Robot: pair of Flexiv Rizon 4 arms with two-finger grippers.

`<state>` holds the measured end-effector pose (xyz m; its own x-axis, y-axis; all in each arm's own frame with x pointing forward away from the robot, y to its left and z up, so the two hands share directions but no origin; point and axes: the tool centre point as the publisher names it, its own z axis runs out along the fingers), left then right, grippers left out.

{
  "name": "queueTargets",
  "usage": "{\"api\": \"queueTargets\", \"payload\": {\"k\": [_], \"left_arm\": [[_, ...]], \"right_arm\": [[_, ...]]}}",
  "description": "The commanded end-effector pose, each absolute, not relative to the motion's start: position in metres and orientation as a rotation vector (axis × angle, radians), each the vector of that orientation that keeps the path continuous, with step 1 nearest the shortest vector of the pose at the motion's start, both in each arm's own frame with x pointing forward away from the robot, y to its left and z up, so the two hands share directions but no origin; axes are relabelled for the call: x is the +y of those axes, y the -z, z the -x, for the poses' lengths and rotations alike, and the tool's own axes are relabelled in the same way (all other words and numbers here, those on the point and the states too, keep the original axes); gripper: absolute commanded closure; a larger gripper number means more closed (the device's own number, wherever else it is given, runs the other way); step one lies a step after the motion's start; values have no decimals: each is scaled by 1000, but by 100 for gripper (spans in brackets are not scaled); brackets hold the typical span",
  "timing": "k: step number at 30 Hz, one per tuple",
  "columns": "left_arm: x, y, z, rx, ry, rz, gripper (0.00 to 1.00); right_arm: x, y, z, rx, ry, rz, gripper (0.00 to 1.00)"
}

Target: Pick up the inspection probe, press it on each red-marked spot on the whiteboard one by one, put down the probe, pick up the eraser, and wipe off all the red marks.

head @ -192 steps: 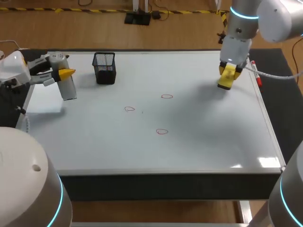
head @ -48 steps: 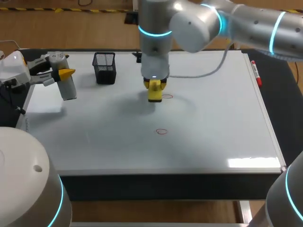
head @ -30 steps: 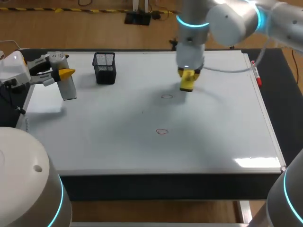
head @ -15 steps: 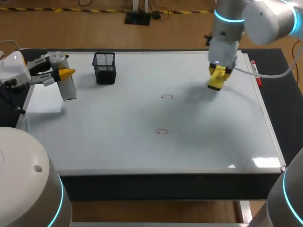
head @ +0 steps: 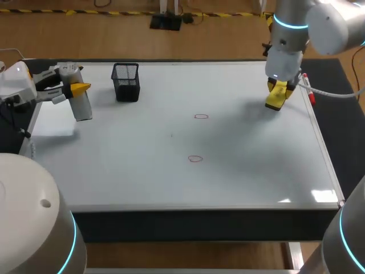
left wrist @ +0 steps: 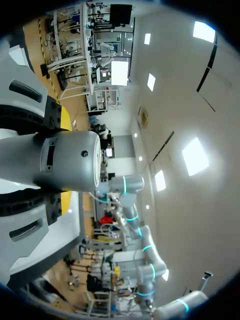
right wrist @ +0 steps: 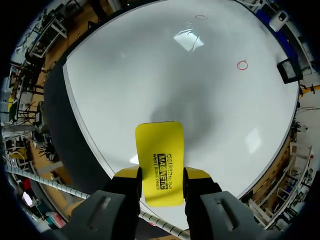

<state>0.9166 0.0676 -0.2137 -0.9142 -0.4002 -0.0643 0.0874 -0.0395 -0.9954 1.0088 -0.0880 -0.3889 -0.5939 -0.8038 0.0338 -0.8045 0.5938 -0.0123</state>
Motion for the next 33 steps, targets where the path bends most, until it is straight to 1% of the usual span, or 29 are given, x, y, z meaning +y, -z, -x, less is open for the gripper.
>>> {"api": "queueTargets", "payload": {"k": [1, 10, 13, 25, 33], "left_arm": [[68, 213, -916, 1906, 2019, 330, 100], [68, 213, -916, 1906, 2019, 330, 100], [57, 208, -915, 1915, 2022, 317, 100], [-13, 190, -912, 1930, 2116, 214, 100], [-71, 188, -917, 1959, 2180, 148, 100]], "right_arm": [[-89, 388, -1009, -2781, -42, -1408, 100], [-89, 388, -1009, -2781, -42, -1408, 100], [-89, 388, -1009, -2781, -42, -1408, 100], [-89, 388, -1009, -2781, -42, -1408, 100], [-89, 388, -1009, -2781, -42, -1408, 100]]}}
